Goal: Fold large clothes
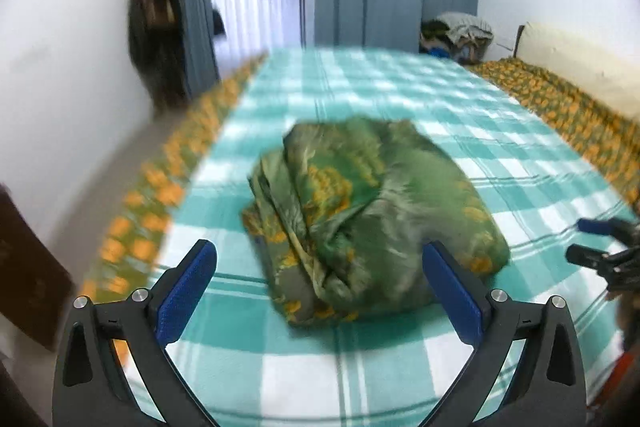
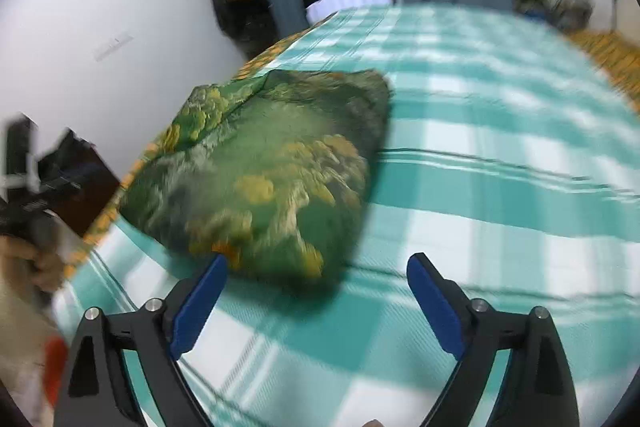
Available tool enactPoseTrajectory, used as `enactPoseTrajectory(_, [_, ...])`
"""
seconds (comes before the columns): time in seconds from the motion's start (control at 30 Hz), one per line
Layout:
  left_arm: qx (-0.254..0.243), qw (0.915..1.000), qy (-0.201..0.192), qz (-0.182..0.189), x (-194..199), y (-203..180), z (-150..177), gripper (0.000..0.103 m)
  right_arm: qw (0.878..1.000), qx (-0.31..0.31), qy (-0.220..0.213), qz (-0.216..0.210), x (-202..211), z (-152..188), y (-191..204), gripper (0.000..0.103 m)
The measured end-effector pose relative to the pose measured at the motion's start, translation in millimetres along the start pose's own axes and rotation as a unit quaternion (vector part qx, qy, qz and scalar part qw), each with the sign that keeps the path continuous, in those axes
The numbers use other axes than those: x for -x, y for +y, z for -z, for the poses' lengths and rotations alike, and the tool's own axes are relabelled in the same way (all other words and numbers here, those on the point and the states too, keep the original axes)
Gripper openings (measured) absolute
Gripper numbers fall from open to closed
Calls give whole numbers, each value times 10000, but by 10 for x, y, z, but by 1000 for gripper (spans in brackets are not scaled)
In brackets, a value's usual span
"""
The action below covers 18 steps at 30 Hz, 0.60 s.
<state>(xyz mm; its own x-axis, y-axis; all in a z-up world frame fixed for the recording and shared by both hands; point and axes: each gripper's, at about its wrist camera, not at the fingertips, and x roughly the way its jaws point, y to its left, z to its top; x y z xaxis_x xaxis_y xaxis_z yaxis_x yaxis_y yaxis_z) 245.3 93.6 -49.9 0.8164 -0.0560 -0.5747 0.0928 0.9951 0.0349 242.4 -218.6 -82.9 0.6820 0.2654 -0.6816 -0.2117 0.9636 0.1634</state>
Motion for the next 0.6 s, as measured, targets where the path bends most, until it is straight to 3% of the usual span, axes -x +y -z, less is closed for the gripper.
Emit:
enactPoseTrajectory(0.13, [-9,9993,-190,-336,490,-380,180,103,9977,9,-232,643,533,390,96,95])
enactPoseTrajectory(0.3, [205,9998,27,-38,740,-734,328,103,9941,106,-431,993,864,547,344,95])
enactPoseTrajectory(0.5, [471,9983,-351,-42,1212,-946,234,103,9890,360,-645,1283,1253,622,542,95])
enactPoseTrajectory(0.6, [330,9993,-195,-1,1218,-1022,183,103,9875,278,-670,1396,1350,616,553,95])
